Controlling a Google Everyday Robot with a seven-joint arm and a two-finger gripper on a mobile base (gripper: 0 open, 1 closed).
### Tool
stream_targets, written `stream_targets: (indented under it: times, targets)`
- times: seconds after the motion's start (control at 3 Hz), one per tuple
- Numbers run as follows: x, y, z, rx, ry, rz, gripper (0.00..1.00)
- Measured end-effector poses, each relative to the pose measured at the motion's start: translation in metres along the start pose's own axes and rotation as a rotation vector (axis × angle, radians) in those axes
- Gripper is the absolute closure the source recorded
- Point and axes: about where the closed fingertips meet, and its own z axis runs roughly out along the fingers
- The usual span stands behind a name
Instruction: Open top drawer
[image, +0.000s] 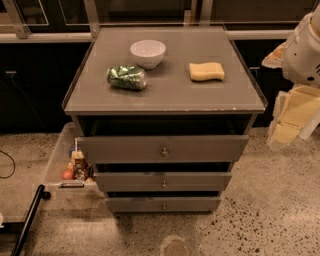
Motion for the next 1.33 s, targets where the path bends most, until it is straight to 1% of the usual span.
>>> stream_targets:
  times: [0.33, 0.67, 1.0, 1.33]
  targets:
    - [-0.001, -0.001, 0.0, 0.004, -0.001, -0.001, 0.0]
    - [-0.014, -0.018, 0.007, 0.039, -0.032, -0.05, 0.0]
    - [-0.025, -0.031, 0.018, 0.075, -0.074, -0.107, 0.0]
    - [-0.026, -0.029, 0.038, 0.096, -0.163, -0.164, 0.0]
